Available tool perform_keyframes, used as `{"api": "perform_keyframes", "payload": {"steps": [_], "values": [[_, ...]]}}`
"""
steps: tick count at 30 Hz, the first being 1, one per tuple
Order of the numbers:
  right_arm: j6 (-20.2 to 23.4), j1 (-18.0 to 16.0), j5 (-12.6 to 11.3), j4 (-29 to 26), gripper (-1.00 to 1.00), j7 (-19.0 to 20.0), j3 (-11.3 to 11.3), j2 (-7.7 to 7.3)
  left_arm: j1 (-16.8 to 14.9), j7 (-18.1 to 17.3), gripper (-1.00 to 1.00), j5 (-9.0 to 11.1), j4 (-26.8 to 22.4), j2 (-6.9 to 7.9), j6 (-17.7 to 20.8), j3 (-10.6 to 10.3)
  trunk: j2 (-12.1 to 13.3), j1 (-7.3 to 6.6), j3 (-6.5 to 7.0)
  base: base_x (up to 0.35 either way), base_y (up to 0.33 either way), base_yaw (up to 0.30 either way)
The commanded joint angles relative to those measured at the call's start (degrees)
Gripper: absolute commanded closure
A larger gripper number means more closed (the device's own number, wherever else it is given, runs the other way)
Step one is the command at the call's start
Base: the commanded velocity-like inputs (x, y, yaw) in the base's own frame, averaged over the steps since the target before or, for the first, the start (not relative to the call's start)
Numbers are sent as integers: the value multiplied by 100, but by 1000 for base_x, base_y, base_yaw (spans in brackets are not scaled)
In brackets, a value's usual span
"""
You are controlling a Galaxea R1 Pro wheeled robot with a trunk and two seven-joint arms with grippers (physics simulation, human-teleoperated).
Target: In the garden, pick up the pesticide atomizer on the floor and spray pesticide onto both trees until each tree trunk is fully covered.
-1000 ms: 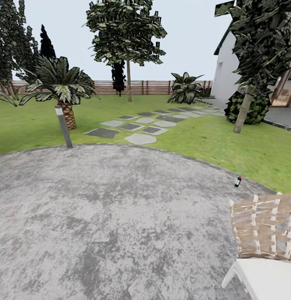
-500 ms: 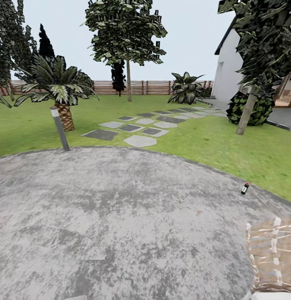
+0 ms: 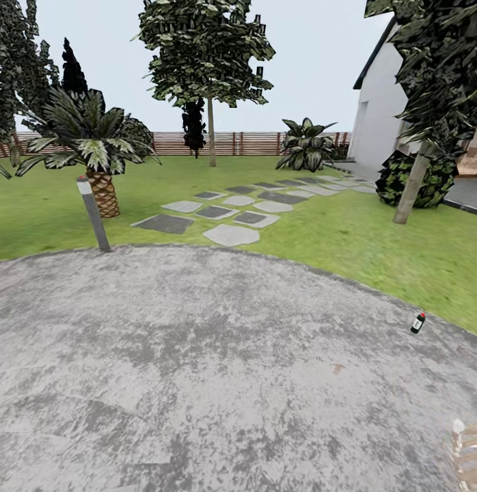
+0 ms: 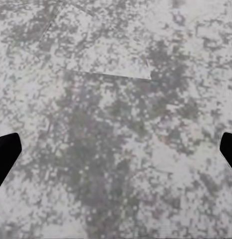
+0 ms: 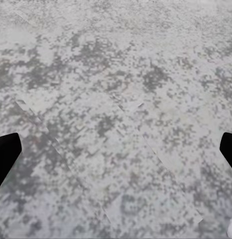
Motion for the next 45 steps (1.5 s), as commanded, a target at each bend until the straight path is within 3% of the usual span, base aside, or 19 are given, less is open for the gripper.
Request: {"api": "perform_keyframes", "payload": {"steps": [1, 45], "values": [[-17, -3, 6, 3, -100, 1, 2, -1, -3, 2, -100, 7, 6, -1, -19, 5, -2, 2, -5, 339, 80, 0], [-17, -3, 3, 3, -100, 1, -7, -10, -3, 0, -100, 7, 6, -9, -19, 5, -2, 2, -5, 339, 63, -25]]}}
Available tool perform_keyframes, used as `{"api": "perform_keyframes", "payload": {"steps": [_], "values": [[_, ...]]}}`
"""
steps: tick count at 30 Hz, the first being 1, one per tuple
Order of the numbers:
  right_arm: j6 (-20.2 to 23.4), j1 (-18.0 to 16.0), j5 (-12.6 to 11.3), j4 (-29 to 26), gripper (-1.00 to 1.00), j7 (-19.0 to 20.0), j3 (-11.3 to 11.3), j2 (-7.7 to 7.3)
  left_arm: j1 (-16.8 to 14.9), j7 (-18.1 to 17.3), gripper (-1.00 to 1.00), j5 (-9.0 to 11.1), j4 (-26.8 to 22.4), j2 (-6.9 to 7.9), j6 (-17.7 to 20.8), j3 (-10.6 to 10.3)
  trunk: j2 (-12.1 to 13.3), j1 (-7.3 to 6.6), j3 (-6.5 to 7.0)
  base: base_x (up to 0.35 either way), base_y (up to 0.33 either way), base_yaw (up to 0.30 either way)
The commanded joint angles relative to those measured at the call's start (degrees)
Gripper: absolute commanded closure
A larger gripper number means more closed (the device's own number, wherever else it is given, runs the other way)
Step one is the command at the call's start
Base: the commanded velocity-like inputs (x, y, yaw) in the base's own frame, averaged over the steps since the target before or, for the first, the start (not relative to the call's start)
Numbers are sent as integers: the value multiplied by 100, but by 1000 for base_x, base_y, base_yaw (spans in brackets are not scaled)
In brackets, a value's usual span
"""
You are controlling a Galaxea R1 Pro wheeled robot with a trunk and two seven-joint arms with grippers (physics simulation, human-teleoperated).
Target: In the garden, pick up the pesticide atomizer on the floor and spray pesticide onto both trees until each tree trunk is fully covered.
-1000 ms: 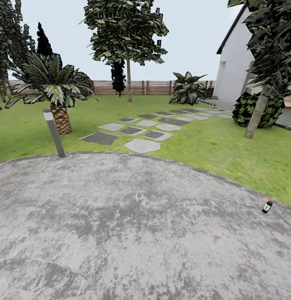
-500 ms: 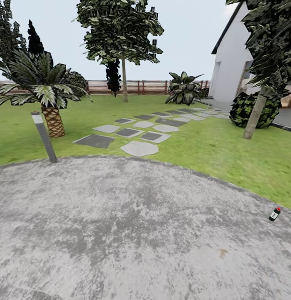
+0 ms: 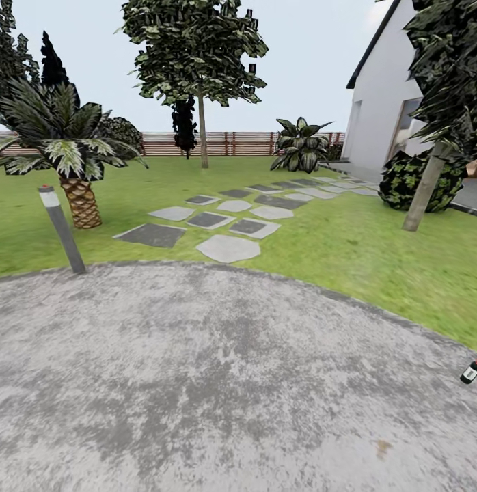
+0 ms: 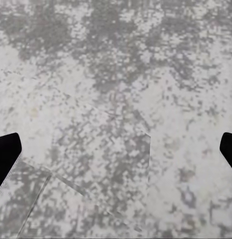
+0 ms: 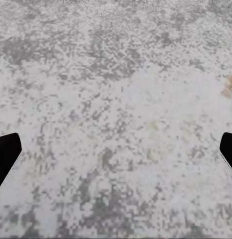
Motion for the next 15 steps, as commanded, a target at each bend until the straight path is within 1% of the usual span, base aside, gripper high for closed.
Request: {"api": "perform_keyframes", "payload": {"steps": [1, 15], "values": [[-17, -3, 6, 4, -100, 1, 1, -1, -3, 2, -100, 7, 5, -1, -19, 6, -2, 2, -5, 339, 0, 0], [-18, -3, -3, -5, -100, -17, -7, -1, -3, -3, -100, 7, 5, -1, -19, -1, -2, 2, -5, 339, 0, 0]]}}
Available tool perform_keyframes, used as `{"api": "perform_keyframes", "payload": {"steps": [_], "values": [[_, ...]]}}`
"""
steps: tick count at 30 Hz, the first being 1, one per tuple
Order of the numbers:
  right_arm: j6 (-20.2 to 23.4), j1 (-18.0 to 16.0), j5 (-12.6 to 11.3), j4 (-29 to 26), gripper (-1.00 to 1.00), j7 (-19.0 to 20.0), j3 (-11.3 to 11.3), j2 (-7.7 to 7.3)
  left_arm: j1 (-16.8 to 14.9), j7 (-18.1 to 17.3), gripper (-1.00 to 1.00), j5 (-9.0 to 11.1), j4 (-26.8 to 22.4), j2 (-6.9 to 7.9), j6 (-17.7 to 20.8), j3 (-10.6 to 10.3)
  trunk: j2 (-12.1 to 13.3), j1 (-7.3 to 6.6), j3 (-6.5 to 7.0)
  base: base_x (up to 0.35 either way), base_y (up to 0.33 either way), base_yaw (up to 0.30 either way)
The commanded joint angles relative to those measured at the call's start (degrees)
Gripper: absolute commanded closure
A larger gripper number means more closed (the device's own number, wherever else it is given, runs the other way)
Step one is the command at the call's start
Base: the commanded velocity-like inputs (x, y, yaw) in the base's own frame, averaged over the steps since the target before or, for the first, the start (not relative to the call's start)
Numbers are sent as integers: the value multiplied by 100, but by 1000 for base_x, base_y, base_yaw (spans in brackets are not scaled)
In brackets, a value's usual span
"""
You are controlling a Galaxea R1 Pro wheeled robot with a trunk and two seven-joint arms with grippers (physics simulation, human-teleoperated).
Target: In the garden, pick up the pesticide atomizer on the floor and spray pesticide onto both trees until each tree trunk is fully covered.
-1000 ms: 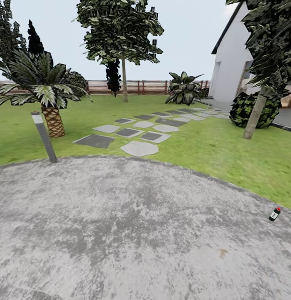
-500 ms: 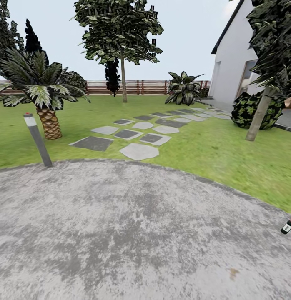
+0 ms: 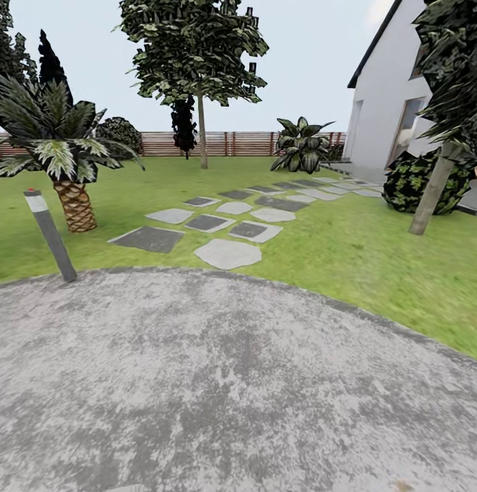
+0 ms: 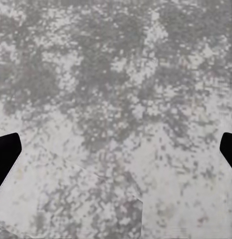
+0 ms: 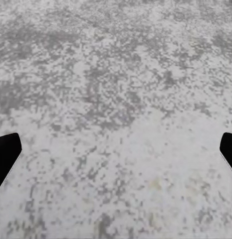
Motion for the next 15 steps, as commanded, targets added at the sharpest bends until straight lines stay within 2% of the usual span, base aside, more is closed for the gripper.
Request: {"api": "perform_keyframes", "payload": {"steps": [1, 5, 15], "values": [[-17, -3, 5, 3, -100, -1, 1, -1, -3, -2, -100, 7, 5, -1, -19, 4, -2, 2, -5, 339, 0, -21], [-17, -3, 5, 4, -100, -1, -11, -1, -3, -2, -100, 7, 5, -1, -19, 6, -2, 2, 9, 339, 0, -177], [-17, -3, 5, 4, -100, -1, -17, -1, -3, -2, -100, 7, 5, -1, -19, 5, -2, 2, 55, 339, 0, -241]]}}
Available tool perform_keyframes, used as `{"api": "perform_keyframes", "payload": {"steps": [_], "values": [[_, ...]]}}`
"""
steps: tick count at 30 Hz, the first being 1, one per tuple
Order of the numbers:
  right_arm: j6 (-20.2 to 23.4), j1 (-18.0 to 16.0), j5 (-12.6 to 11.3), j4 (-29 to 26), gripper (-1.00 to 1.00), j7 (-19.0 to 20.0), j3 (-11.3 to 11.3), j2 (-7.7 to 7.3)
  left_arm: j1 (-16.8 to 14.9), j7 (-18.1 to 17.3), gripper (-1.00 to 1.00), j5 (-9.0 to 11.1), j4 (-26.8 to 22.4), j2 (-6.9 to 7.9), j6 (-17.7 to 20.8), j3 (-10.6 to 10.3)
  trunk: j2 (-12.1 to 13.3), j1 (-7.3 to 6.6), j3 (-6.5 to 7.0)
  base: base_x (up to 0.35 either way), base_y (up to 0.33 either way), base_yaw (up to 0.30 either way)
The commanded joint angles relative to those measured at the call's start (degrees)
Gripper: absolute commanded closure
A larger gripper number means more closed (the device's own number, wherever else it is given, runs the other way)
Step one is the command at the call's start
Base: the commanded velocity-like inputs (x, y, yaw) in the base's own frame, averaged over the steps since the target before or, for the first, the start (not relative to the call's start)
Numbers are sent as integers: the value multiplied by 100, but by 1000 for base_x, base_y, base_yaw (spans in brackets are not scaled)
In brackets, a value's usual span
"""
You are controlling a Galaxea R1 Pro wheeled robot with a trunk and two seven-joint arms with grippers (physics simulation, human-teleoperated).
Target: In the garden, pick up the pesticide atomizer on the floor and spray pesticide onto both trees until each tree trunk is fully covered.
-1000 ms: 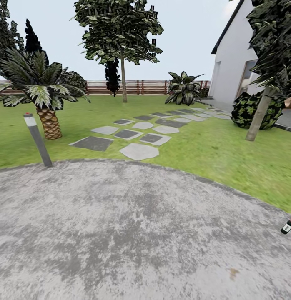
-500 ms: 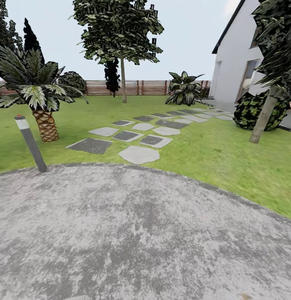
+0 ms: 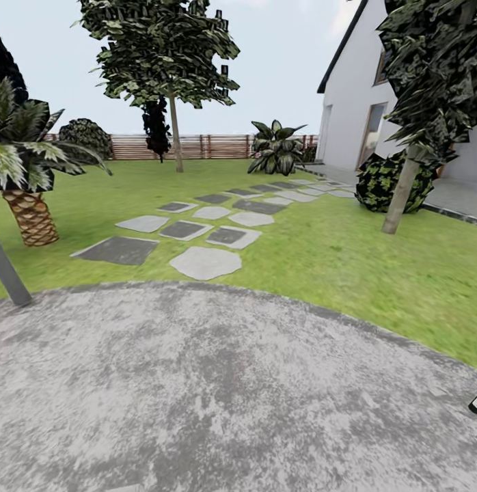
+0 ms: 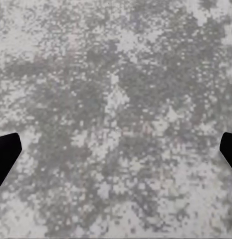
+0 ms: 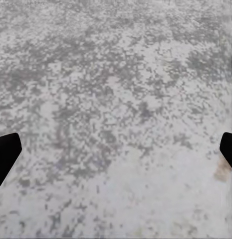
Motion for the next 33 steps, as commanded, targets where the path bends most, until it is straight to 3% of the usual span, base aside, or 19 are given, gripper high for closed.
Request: {"api": "perform_keyframes", "payload": {"steps": [1, 33], "values": [[-18, -4, 5, 6, -100, -1, -1, 0, -2, 1, -100, 7, 3, 0, -19, 7, -2, 2, 0, 339, 0, -246], [-18, -4, 5, 6, -100, -1, -8, 0, -2, 1, -100, 7, 3, 3, -21, 15, -2, 2, 147, 323, 0, -246]]}}
